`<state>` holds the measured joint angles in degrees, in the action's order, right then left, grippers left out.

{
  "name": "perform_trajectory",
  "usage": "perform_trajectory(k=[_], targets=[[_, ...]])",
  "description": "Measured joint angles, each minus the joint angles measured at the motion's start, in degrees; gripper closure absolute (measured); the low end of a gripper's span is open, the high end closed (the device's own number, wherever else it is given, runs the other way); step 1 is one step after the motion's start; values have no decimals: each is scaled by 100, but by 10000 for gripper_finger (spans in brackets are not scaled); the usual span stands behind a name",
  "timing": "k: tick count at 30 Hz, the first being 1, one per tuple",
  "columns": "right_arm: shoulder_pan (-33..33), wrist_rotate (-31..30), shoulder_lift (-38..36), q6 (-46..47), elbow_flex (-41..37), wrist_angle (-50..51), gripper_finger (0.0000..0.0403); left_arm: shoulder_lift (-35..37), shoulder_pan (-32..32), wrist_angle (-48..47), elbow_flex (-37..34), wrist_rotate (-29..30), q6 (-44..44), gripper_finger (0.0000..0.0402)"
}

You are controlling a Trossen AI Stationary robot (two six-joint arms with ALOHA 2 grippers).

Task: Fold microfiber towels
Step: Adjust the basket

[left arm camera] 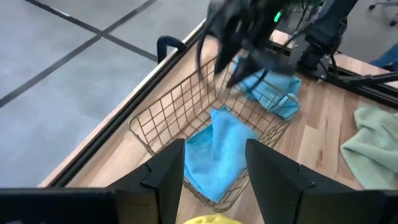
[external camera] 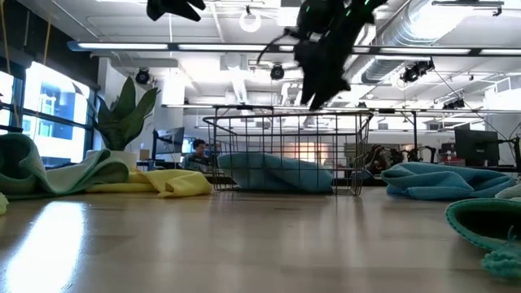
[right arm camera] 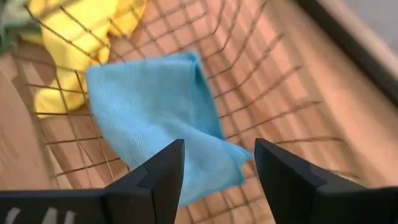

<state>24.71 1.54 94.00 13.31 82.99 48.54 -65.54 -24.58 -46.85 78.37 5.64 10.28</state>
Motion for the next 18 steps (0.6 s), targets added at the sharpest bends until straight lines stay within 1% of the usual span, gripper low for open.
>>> perform_trajectory(k=[3, 6, 9, 11, 15, 18], targets=[[-95, -417, -498, 297, -57, 206, 214, 0, 10, -90, 0, -23, 6, 241], [-288, -722, -939, 976, -148, 723, 214, 0, 61, -183, 0, -20, 3, 241], [-653, -802, -1280, 1729, -243, 1292, 214, -2, 122, -186, -2, -27, -80, 241], [-998, -840, -1420, 2286, -356, 1462, 214, -2, 171, -188, -2, -35, -158, 241], [-1844, -895, -1499, 3381, -729, 1146, 214, -2, 294, -273, -2, -111, -266, 241], [-2482, -860, -1387, 4055, -1031, 599, 214, -2, 425, -476, -2, -111, -297, 241]])
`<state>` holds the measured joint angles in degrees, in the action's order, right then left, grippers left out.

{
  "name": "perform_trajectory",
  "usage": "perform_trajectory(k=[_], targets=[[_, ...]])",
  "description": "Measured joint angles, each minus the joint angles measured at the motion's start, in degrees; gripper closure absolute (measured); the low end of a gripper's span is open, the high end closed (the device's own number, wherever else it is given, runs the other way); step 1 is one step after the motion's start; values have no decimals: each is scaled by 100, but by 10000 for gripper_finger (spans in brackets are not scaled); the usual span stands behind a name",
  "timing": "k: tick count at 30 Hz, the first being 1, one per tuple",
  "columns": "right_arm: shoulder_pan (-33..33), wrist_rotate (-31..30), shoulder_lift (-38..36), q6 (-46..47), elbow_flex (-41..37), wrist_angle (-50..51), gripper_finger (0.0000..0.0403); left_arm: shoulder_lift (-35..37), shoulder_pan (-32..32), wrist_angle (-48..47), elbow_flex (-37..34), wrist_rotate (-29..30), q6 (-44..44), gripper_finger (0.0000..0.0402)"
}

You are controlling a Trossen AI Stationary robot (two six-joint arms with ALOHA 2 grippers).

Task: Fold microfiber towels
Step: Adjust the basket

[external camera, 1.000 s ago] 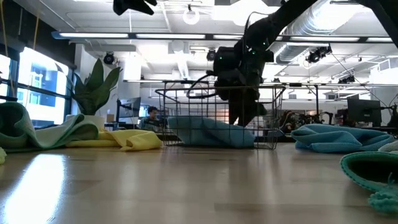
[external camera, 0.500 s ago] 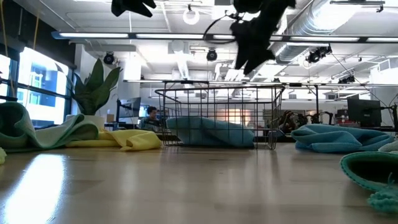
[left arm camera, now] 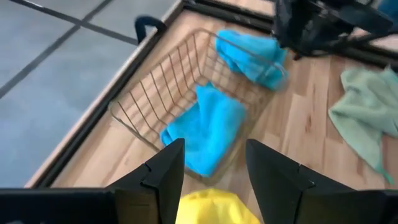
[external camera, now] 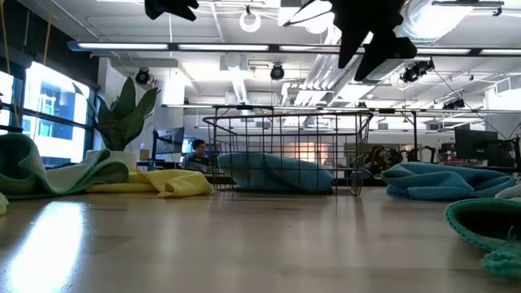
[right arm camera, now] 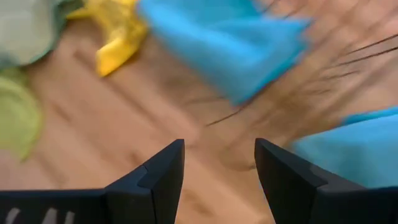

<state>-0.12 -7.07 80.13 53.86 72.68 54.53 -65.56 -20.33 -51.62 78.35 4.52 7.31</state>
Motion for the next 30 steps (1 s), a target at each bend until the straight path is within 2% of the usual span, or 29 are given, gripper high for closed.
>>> perform_trajectory(k=[6, 11, 15, 19, 24, 30], targets=[[-887, 15, 433, 1190, -550, -1515, 214, 0, 248, -652, 0, -3, -44, 241], [-1083, -208, 1173, 1477, -634, -2325, 214, 0, 558, -800, 0, 3, -46, 241], [-911, -548, 1797, 1360, -531, -2392, 214, 0, 848, -811, 0, 4, -21, 241], [-684, -830, 2084, 1382, -509, -2396, 214, 0, 1156, -818, 0, 8, 4, 241], [-298, -1389, 2101, 1183, -513, -2568, 214, 0, 1411, -817, 0, 58, 22, 241], [361, -1397, 2100, 442, -513, -2866, 214, 0, 1461, -817, -1, 297, 154, 241]])
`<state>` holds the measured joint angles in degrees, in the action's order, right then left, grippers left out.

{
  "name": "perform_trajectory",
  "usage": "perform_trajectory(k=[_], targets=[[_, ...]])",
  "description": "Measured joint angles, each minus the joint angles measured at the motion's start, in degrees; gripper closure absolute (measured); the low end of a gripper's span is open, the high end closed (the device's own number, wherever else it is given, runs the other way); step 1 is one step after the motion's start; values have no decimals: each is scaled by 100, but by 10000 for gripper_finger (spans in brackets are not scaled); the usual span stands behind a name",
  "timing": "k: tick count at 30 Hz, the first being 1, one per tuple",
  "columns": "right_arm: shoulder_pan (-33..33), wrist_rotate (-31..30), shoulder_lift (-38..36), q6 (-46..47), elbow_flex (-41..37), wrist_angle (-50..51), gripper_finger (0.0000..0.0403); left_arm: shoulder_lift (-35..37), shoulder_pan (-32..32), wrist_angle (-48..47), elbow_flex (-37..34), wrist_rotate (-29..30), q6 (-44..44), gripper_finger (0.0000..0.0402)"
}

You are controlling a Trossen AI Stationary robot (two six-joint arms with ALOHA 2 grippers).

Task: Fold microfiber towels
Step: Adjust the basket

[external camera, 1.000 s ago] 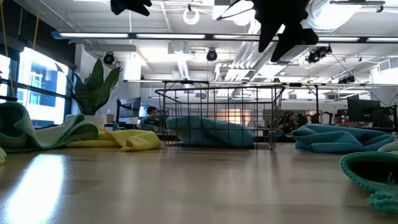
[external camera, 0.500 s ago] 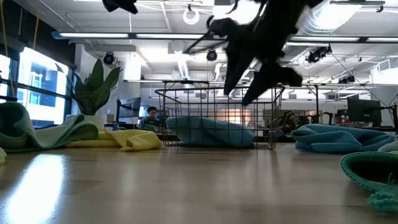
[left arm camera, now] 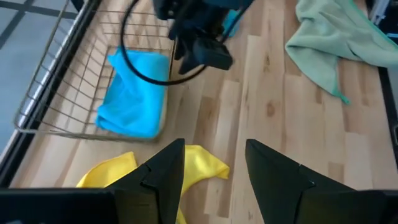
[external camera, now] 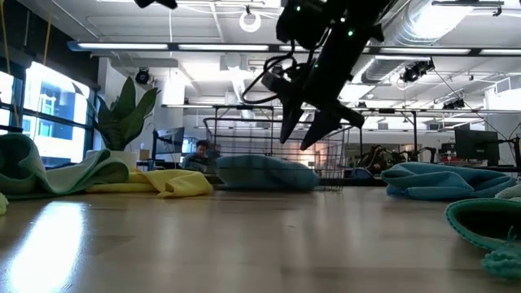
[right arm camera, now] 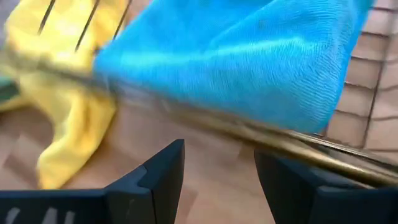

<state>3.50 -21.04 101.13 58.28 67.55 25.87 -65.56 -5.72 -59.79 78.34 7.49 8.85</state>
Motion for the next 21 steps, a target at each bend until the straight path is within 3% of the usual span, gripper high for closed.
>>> perform_trajectory(k=[9, 17, 21], targets=[[465, 0, -1, -584, -2, -387, 214, 0, 0, 0, 1, 376, 99, 241], [674, -2, -1, -436, -2, -1450, 214, 0, 0, 2, -2, 563, 255, 241], [679, 211, -63, -487, -2, -1419, 214, 0, 28, 2, -1, 612, 401, 241]])
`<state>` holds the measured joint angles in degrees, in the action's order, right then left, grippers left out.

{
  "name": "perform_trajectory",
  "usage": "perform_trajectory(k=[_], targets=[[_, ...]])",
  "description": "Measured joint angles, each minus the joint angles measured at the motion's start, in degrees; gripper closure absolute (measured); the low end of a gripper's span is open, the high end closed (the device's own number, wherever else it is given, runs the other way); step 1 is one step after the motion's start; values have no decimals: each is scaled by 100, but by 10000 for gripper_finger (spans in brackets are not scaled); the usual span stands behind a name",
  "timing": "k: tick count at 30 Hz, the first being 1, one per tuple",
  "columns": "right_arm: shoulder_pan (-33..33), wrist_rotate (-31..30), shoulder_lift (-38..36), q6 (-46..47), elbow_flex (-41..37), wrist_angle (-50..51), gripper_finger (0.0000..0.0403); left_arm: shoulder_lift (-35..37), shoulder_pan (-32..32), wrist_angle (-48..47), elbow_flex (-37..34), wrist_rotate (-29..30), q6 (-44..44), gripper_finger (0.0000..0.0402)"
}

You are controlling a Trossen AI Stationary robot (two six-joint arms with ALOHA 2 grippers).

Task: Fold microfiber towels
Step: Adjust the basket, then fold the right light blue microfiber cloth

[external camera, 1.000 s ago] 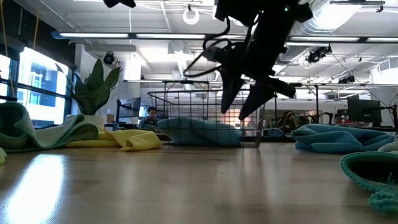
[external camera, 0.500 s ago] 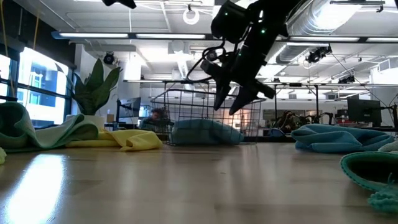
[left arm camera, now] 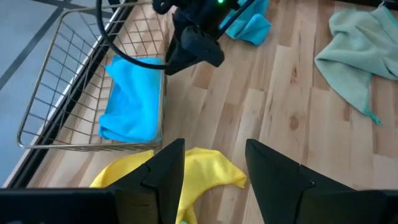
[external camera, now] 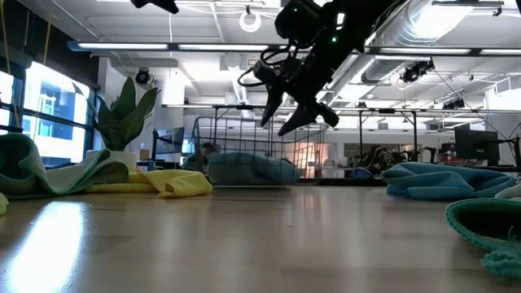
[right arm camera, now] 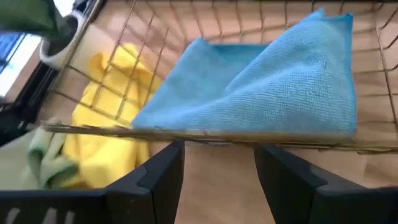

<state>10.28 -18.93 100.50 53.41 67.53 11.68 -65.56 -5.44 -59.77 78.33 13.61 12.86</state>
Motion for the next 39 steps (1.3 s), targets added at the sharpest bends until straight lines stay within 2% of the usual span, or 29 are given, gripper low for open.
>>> perform_trajectory(k=[8, 13, 23, 28, 32, 35, 39], targets=[[-225, 1082, -253, 29, 0, 505, 214, 0, 220, 0, -1, 14, 51, 241], [-745, 1660, -715, 64, 2, 1069, 214, 0, 449, 6, -5, 32, 114, 241], [-2919, 1794, -1472, 1726, 2, 2642, 214, 0, 1158, 226, -513, 70, 308, 241], [-4082, 2216, -1466, 2137, 2, 2667, 214, -2, 1494, 1093, -1005, -230, 431, 241], [-4972, 2272, -1459, 2354, 2, 2667, 214, -1, 1807, 1766, -1279, -394, 503, 241], [-5507, 2294, -1457, 2513, 2, 2629, 214, -12, 2067, 1944, -1319, -373, 543, 241], [-5922, 2149, -1457, 2387, 2, 2542, 214, -66, 2392, 2139, -1321, -54, 676, 241]])
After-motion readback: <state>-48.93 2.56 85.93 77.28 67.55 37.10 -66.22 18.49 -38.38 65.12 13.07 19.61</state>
